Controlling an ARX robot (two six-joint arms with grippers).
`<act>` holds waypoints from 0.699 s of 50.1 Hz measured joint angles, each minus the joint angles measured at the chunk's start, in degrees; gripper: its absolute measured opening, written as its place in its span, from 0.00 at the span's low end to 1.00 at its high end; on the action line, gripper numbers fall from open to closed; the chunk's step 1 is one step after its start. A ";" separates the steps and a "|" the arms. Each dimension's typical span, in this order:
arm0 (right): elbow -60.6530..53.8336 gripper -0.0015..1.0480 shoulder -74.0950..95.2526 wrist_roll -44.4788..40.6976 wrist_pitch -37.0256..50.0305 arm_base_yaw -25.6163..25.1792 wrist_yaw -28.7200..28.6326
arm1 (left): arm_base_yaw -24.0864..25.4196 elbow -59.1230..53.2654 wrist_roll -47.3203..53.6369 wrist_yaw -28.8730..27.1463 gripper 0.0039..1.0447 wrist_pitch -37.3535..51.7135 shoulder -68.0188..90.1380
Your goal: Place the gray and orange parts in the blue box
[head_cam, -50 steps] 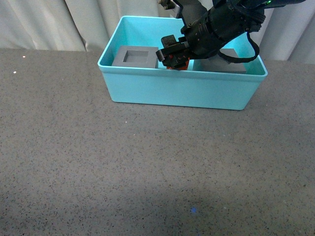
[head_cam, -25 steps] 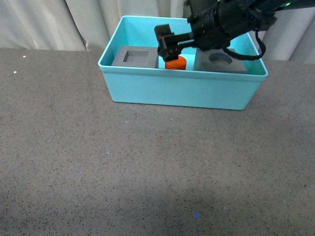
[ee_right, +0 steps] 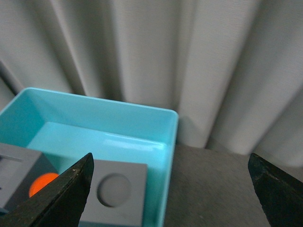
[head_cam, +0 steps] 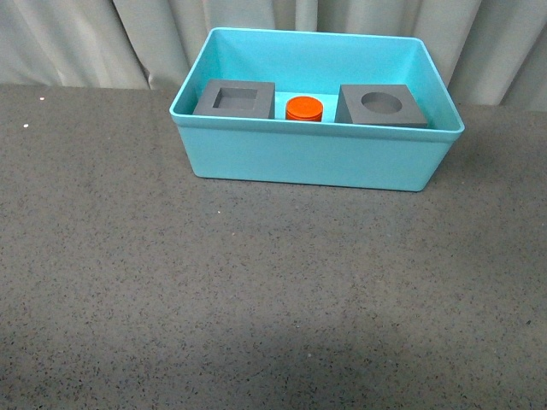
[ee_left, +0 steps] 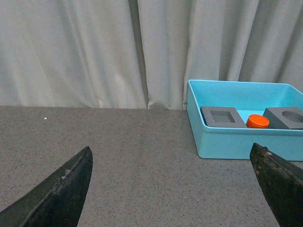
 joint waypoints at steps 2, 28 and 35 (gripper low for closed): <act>-2.23 0.91 -1.92 -0.09 0.70 -0.61 1.11 | 0.00 0.00 0.00 0.00 0.94 0.00 0.00; -30.21 0.91 -27.80 -7.13 10.38 -8.28 21.27 | 0.00 0.00 0.00 0.00 0.94 0.00 0.00; -36.46 0.91 -34.71 -8.28 14.62 -9.62 17.44 | 0.00 0.00 0.00 0.00 0.94 0.00 0.00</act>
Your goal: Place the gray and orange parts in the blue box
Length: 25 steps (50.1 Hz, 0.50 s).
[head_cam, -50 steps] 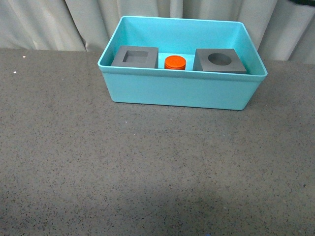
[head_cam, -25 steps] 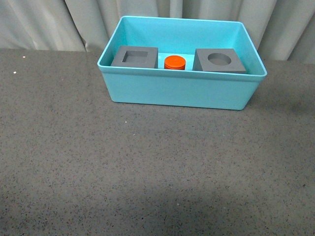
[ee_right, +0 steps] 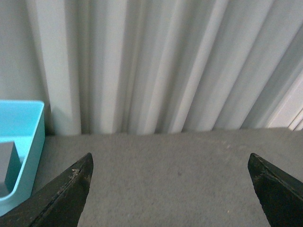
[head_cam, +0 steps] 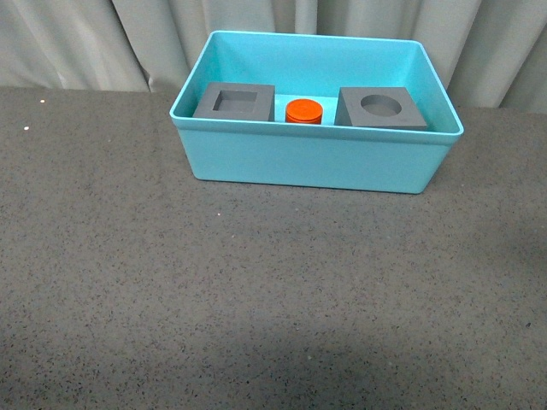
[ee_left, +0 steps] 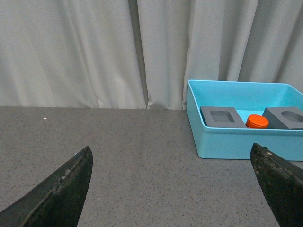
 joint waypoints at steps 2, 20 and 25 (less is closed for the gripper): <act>-1.27 0.88 -2.19 1.27 0.94 -1.42 -3.96 | 0.00 0.00 0.00 0.00 0.94 0.00 0.00; -9.75 0.27 -14.99 9.01 -3.54 0.63 -17.86 | 0.00 0.00 0.00 -0.02 0.94 0.00 0.00; -11.23 0.10 -18.12 9.20 -5.27 0.68 -17.57 | 0.00 0.00 0.00 0.00 0.94 0.00 0.00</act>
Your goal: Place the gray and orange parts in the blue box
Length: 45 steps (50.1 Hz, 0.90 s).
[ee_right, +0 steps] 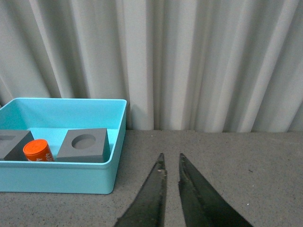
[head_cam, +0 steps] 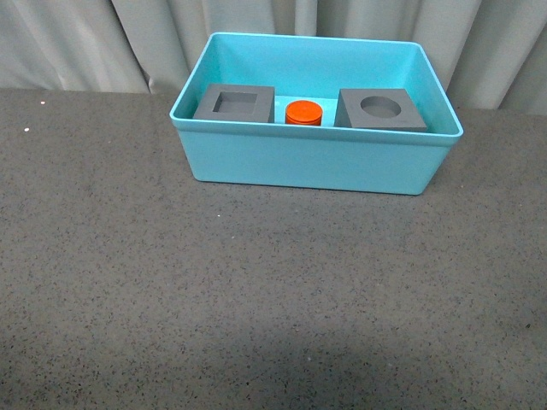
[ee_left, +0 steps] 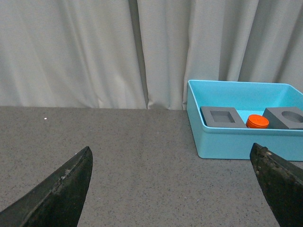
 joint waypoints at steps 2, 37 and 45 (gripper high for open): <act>-0.57 0.03 -1.22 0.04 -0.79 0.00 0.02 | 0.00 0.00 0.00 0.00 0.94 0.00 0.00; -5.27 0.01 -21.07 0.11 -14.91 0.00 -0.04 | 0.00 0.00 0.00 0.00 0.94 0.00 0.00; -5.27 0.01 -25.31 0.11 -18.99 0.00 -0.07 | 0.00 0.00 0.00 0.00 0.94 0.00 0.00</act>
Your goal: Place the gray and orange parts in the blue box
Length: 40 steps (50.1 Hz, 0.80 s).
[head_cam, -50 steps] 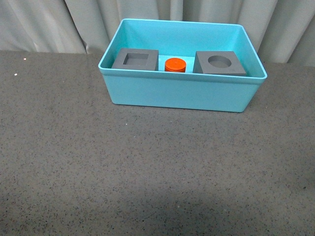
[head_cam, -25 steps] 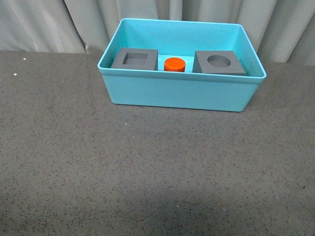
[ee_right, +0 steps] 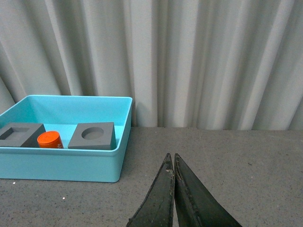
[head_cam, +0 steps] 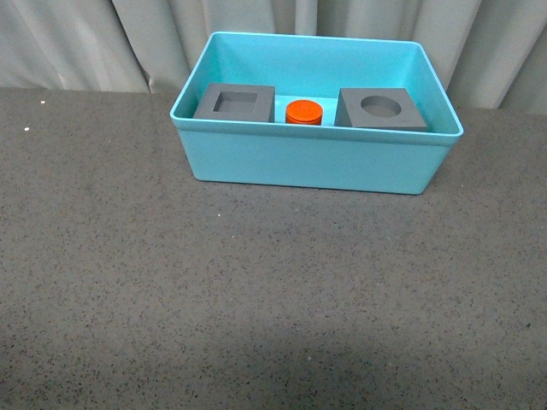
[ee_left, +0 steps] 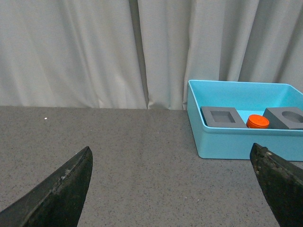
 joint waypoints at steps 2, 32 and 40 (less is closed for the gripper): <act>0.00 0.01 -0.59 0.00 -0.59 0.00 0.02 | 0.00 0.00 0.00 0.00 0.94 0.00 0.00; 0.04 0.01 -15.72 0.00 -16.09 0.00 -0.02 | 0.00 0.00 0.00 0.00 0.94 0.00 -0.02; 0.04 0.16 -15.74 -0.02 -16.15 0.00 -0.04 | 0.00 0.00 0.00 0.00 0.94 0.00 -0.02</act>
